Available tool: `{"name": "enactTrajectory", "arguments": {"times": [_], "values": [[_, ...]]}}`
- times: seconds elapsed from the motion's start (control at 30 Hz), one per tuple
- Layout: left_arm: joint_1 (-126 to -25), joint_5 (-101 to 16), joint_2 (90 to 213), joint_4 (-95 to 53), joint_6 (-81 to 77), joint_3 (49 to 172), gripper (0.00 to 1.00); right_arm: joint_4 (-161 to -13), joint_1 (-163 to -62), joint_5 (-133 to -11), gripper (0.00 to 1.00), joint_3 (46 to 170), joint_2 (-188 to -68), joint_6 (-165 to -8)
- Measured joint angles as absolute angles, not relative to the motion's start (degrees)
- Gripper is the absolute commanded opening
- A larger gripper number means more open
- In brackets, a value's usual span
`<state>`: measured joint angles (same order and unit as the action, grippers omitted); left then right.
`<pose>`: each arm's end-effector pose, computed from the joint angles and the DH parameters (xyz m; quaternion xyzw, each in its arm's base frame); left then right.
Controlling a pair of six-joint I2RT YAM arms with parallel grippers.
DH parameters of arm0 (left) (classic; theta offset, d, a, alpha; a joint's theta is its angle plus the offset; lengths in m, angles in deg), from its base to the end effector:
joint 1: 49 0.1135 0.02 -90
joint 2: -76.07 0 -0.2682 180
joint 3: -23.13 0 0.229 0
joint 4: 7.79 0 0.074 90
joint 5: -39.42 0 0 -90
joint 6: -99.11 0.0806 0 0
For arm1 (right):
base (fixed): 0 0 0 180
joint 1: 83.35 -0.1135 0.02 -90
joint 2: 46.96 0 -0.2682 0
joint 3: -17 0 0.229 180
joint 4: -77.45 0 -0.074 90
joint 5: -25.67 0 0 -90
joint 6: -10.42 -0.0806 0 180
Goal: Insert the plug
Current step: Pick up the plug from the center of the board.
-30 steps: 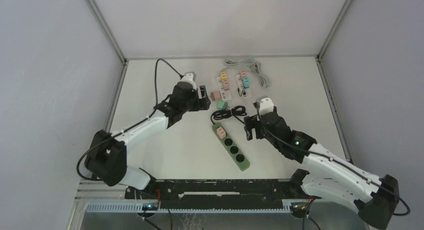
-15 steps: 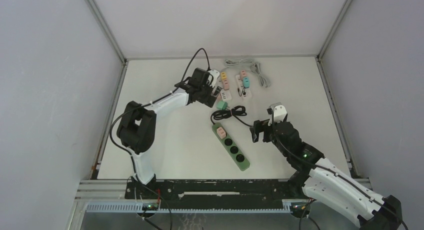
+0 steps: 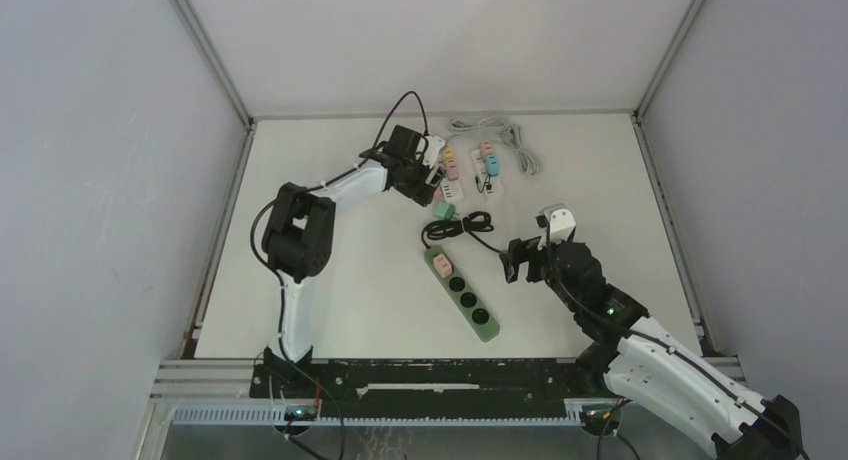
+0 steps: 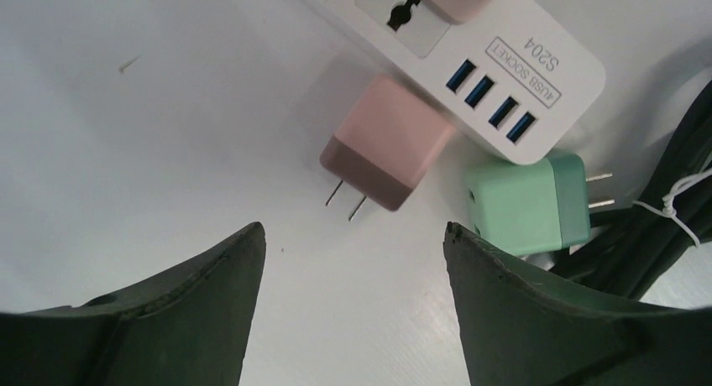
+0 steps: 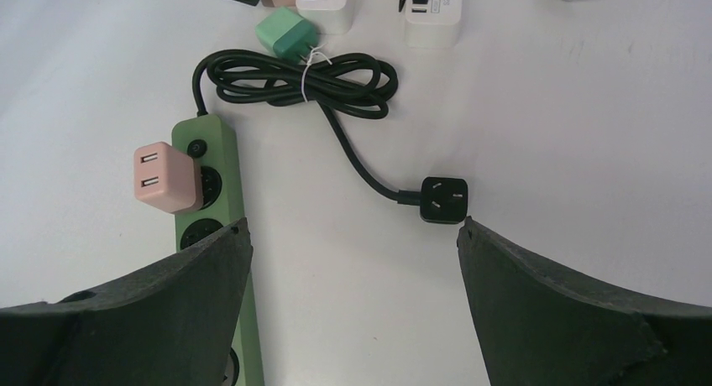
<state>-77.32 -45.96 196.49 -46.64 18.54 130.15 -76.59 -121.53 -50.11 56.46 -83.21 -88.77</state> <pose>0.4134 -0.2301 0.1697 0.3182 0.8904 -0.0907 0.3126 0.1480 0.0912 0.2261 -0.1405 0.8171 0.1264 0.5446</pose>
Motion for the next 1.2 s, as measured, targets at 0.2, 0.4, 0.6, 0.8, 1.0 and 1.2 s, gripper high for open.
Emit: {"name": "enactTrajectory", "arguments": {"times": [0.2, 0.4, 0.6, 0.8, 1.0, 1.2], "values": [[-76.3, -42.4, 202.8, -50.4, 18.7, 138.6, 0.78, -77.7, -120.8, -51.6, 0.97, 56.4, -84.4, -88.4], [-75.0, -40.6, 208.6, -56.0, 18.7, 148.1, 0.75, -77.8, -120.3, -53.2, 0.97, 56.4, -85.6, -88.1], [-74.8, -38.2, 211.1, -60.8, 18.7, 151.4, 0.71, -77.8, -119.8, -54.0, 0.97, 56.4, -85.6, -87.8], [-74.8, -34.8, 211.1, -61.7, 18.8, 151.1, 0.62, -77.8, -119.3, -54.7, 0.97, 56.4, -85.7, -87.8], [-74.8, -32.9, 211.1, -61.5, 19.2, 150.5, 0.48, -77.8, -119.2, -55.9, 0.96, 56.4, -85.7, -87.8], [-74.7, -32.1, 209.4, -59.6, 18.8, 147.3, 0.42, -77.8, -119.0, -56.6, 0.95, 56.4, -85.7, -87.8]]}}
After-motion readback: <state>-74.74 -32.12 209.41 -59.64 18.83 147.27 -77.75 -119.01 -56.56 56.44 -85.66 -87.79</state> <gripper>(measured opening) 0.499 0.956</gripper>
